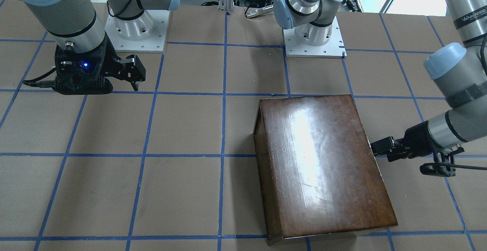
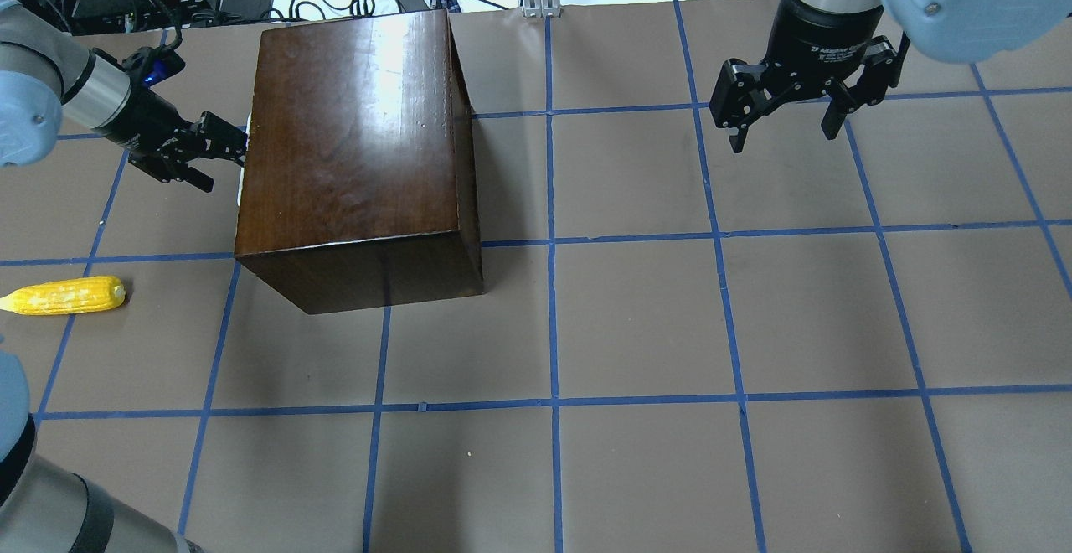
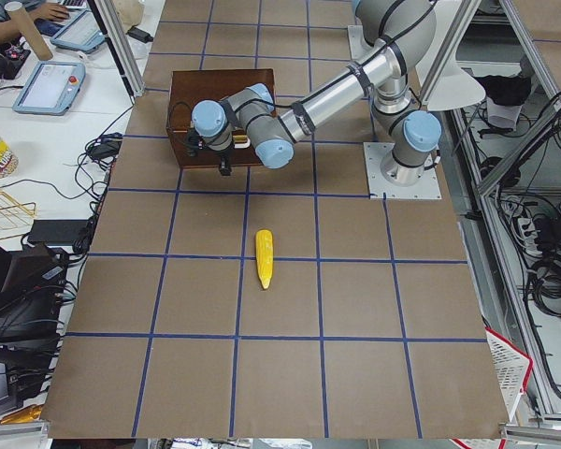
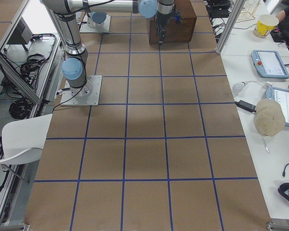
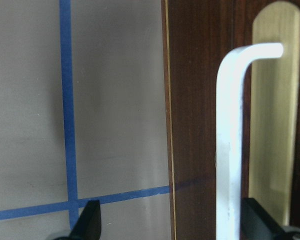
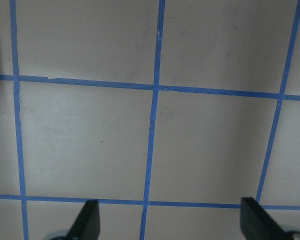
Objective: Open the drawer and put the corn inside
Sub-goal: 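Close the left gripper on the white drawer handle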
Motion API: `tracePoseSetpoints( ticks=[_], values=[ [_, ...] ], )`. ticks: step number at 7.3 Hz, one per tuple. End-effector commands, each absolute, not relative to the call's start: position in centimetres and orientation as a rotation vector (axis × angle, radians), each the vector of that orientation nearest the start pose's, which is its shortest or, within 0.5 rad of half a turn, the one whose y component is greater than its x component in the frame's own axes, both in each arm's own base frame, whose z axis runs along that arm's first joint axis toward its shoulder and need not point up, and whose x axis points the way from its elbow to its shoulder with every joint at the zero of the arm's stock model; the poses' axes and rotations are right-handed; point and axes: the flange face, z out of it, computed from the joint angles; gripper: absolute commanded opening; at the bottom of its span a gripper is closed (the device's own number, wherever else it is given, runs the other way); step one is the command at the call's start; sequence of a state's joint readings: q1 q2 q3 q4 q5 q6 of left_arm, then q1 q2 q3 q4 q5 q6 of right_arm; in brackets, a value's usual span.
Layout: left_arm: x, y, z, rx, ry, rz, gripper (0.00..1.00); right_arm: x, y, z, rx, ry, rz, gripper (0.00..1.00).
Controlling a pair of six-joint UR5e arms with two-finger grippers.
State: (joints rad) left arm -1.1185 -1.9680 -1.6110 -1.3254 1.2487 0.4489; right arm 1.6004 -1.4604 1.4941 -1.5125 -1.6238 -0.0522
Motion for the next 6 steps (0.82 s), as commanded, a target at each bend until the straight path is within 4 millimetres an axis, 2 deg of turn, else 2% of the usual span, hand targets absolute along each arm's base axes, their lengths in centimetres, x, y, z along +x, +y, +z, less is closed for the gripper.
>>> tracePoseSetpoints(
  ticks=[1, 6],
  values=[
    [11.46, -61.26, 27.17, -0.065, 3.515, 0.068, 1.00, 14.33, -52.44, 46.41, -0.134, 3.188, 0.148, 1.00],
    [11.65, -61.29, 27.10, -0.073, 3.497, 0.071, 1.00, 14.43, -52.48, 46.35, -0.136, 3.186, 0.148, 1.00]
  ],
)
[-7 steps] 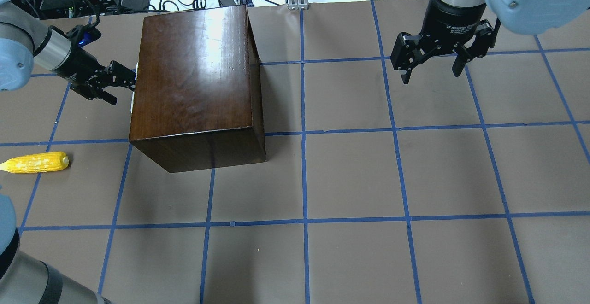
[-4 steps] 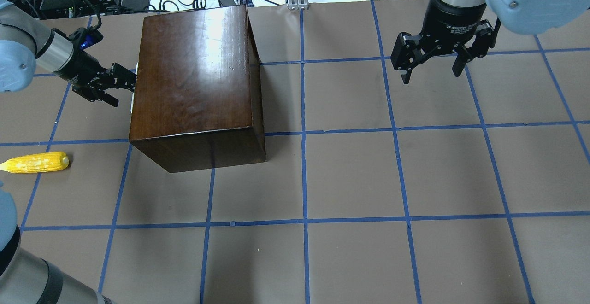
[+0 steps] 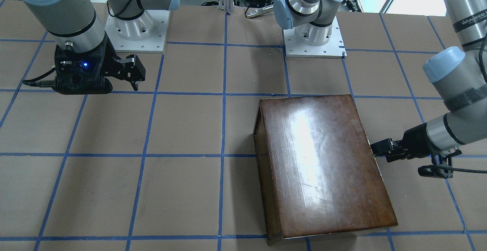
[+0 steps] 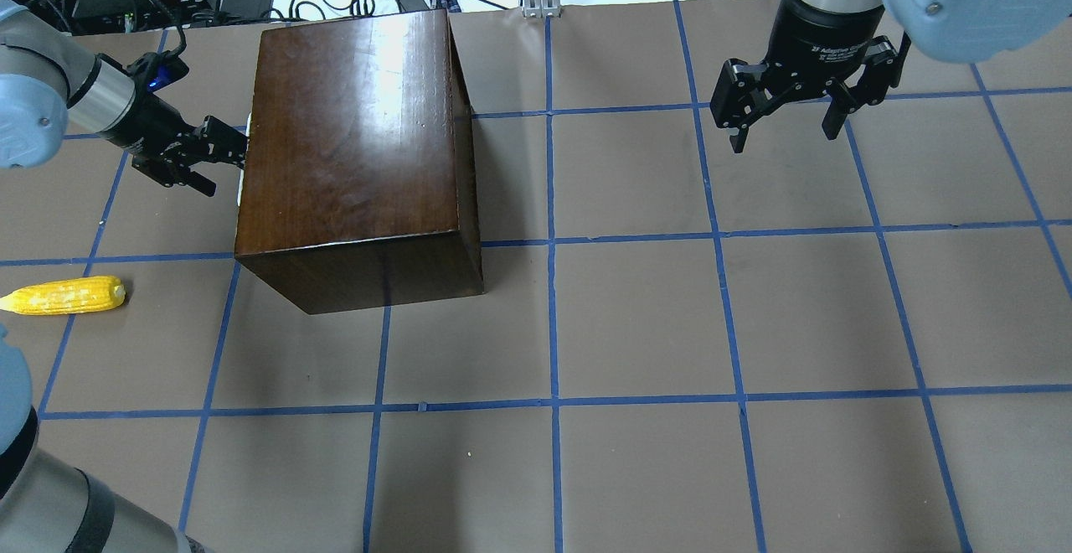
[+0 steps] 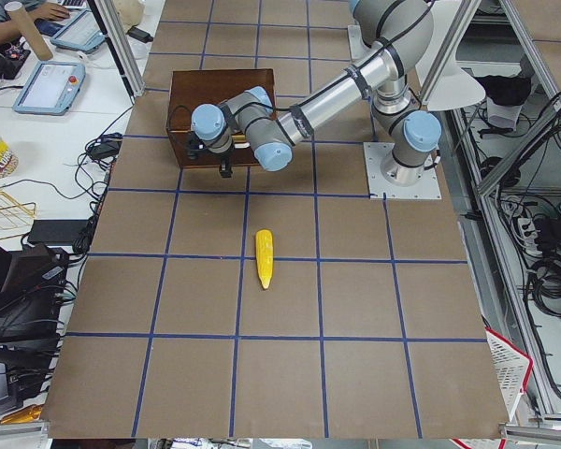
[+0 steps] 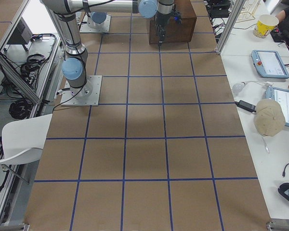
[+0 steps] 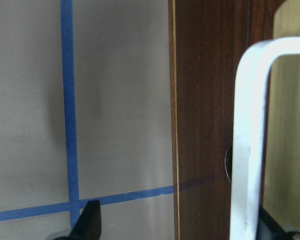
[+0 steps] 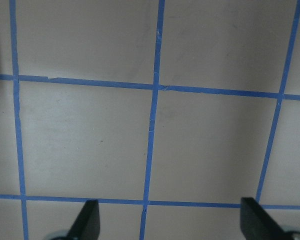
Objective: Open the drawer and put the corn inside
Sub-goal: 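Pull the drawer handle away from the cabinet with the left gripper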
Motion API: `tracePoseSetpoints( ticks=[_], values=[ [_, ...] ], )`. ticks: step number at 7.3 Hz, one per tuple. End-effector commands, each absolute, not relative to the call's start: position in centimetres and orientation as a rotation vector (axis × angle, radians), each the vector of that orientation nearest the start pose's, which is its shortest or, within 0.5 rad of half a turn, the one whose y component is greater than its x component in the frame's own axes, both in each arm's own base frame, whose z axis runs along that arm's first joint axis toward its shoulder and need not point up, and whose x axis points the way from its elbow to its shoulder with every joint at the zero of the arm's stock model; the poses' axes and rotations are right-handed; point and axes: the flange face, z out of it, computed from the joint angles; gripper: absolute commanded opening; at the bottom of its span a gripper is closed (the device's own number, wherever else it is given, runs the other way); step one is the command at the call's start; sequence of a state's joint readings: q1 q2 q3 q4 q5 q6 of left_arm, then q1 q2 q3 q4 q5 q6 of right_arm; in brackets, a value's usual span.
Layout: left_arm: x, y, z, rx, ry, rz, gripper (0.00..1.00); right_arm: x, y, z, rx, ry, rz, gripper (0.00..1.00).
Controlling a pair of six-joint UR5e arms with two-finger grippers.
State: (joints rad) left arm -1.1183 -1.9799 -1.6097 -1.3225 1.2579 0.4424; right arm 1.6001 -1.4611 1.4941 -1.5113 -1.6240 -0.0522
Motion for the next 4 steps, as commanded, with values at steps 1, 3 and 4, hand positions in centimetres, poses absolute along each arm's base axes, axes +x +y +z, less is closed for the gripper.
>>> tracePoseSetpoints(
  ticks=[1, 3, 4],
  values=[
    [11.89, -61.23, 27.11, -0.073, 3.472, 0.086, 1.00, 14.35, -52.48, 46.33, -0.134, 3.186, 0.150, 1.00],
    [12.03, -61.27, 27.26, -0.065, 3.457, 0.075, 1.00, 14.33, -52.48, 46.33, -0.134, 3.188, 0.150, 1.00],
    [12.42, -61.20, 27.25, -0.056, 3.417, 0.087, 1.00, 14.33, -52.45, 46.43, -0.134, 3.188, 0.146, 1.00]
  ],
)
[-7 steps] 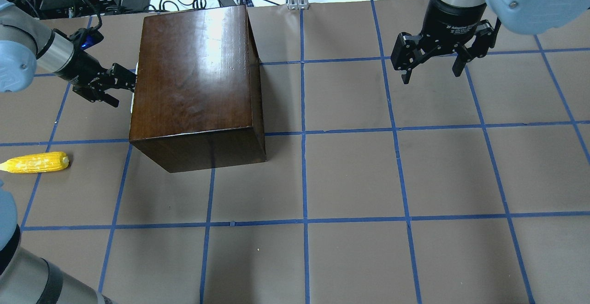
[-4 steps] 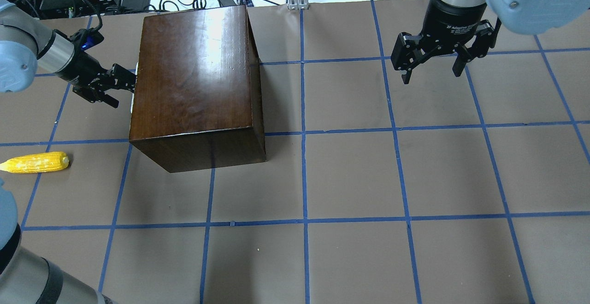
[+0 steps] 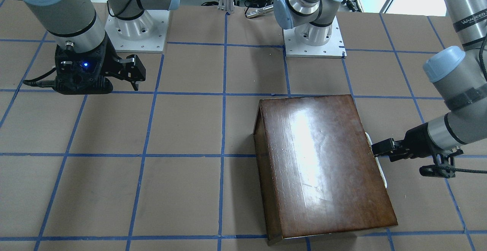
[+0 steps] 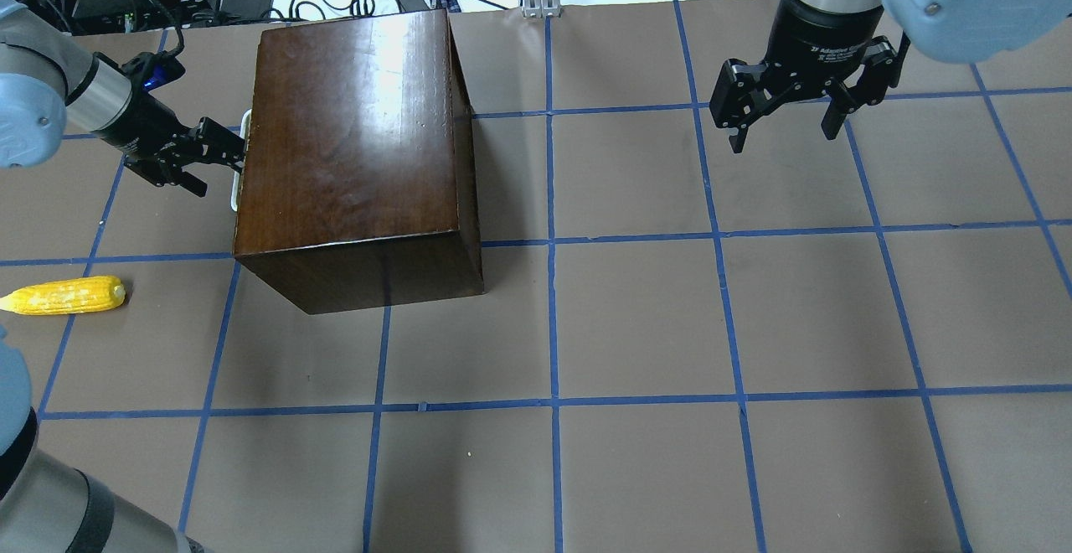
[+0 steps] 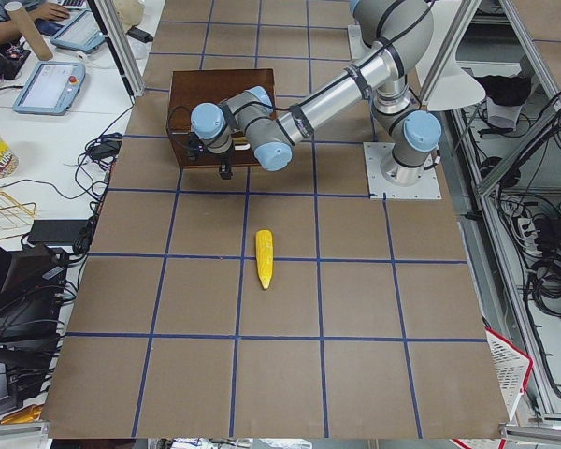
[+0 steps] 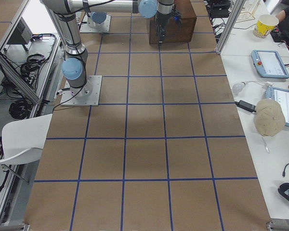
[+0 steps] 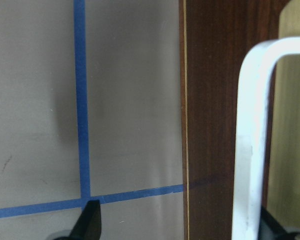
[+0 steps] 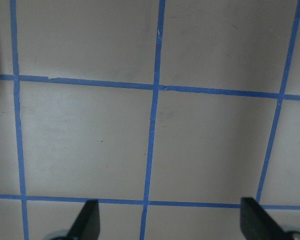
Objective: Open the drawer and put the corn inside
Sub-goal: 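Pull the drawer handle away from the cabinet with the left gripper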
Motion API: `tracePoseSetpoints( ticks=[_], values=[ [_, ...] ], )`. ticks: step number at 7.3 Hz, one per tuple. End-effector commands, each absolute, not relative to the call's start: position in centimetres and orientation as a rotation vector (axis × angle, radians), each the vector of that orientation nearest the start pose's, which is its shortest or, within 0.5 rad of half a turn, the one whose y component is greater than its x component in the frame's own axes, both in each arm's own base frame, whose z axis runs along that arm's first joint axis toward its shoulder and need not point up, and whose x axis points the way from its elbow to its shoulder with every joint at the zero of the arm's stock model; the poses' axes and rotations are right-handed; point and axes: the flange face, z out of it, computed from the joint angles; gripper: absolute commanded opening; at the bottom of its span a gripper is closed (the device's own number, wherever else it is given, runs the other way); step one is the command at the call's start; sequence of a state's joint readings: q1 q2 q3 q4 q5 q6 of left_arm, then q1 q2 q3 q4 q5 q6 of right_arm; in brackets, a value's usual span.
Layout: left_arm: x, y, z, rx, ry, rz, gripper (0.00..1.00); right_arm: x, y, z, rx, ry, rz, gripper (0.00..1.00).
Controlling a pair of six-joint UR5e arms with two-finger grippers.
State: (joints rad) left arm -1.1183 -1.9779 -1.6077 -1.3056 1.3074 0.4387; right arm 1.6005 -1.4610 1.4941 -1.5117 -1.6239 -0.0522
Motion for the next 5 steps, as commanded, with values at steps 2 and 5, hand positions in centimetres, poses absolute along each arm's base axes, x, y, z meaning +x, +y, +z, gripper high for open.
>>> tracePoseSetpoints(
  ticks=[2, 5],
  values=[
    [12.64, -61.24, 27.31, -0.051, 3.395, 0.081, 1.00, 14.35, -52.50, 46.35, -0.133, 3.186, 0.148, 1.00],
    [13.13, -61.16, 27.72, -0.060, 3.391, 0.068, 1.00, 14.35, -52.48, 46.33, -0.133, 3.186, 0.150, 1.00]
  ],
)
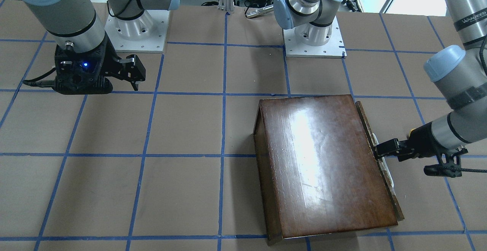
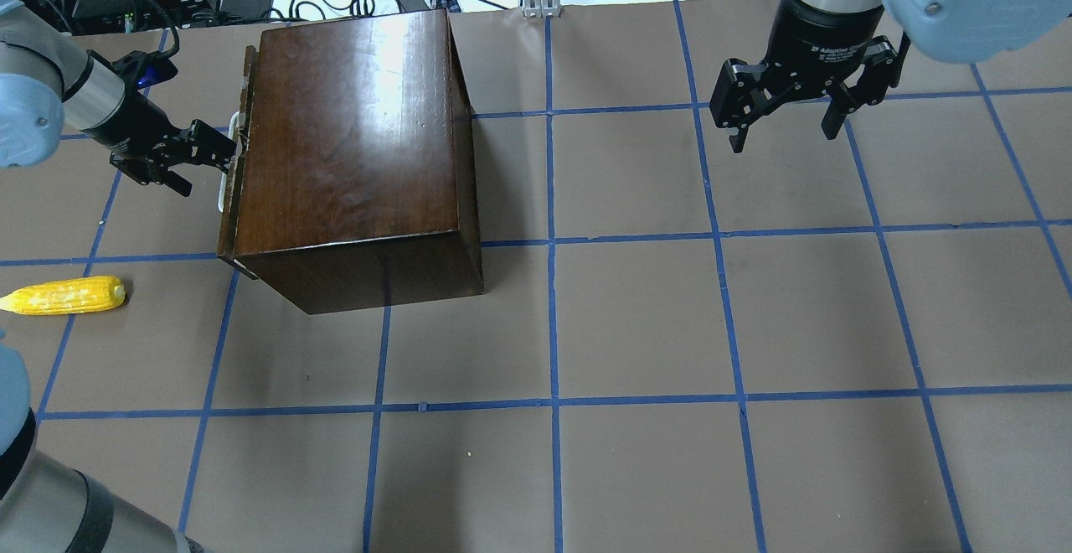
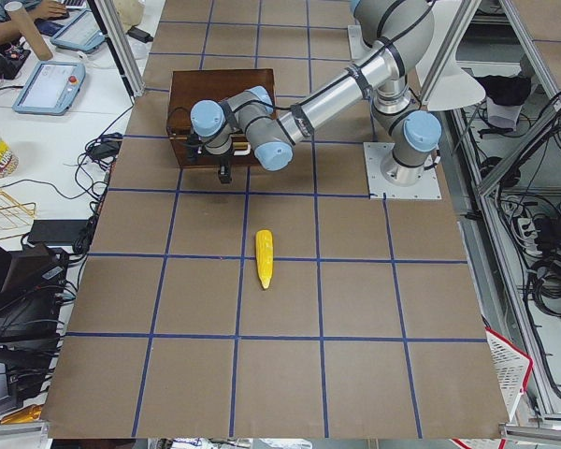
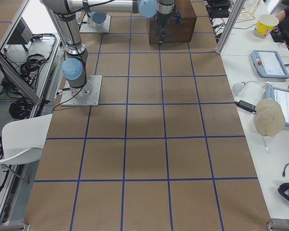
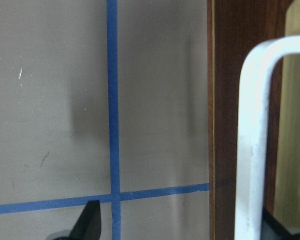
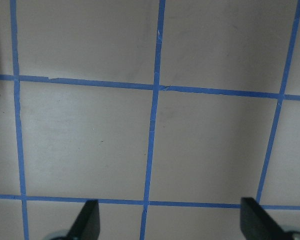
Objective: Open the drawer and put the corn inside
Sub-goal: 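Pull the drawer handle away from the cabinet with the left gripper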
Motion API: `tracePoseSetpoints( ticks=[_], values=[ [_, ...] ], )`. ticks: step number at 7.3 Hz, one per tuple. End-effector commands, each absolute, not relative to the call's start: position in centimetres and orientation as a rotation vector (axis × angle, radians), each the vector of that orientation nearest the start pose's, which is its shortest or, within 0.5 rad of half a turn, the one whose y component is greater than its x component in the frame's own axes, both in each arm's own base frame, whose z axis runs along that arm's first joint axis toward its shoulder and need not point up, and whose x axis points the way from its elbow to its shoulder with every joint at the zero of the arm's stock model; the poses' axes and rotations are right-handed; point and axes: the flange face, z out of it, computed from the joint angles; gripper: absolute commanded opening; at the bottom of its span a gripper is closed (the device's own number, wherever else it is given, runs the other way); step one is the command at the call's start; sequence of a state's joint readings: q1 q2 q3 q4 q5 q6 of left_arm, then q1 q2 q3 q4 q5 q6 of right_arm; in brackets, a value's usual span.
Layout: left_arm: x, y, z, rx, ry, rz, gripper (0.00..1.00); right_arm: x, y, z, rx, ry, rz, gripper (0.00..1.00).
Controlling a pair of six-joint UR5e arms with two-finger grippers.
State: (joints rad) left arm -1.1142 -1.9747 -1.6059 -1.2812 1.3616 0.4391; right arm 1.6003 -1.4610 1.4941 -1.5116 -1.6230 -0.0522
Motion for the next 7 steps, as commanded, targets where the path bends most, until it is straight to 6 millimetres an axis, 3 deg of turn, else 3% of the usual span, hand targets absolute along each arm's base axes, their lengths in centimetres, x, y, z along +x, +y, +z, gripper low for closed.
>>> tracePoseSetpoints(
  ticks=[1, 4, 7],
  values=[
    [13.2, -61.1, 27.9, -0.062, 3.390, 0.066, 1.00, 14.4, -52.5, 46.3, -0.136, 3.186, 0.150, 1.00],
    [15.4, -60.8, 28.0, -0.116, 3.391, 0.054, 1.00, 14.3, -52.4, 46.4, -0.134, 3.188, 0.148, 1.00],
    [15.8, -60.7, 28.1, -0.126, 3.389, 0.048, 1.00, 14.3, -52.5, 46.3, -0.133, 3.186, 0.150, 1.00]
  ],
)
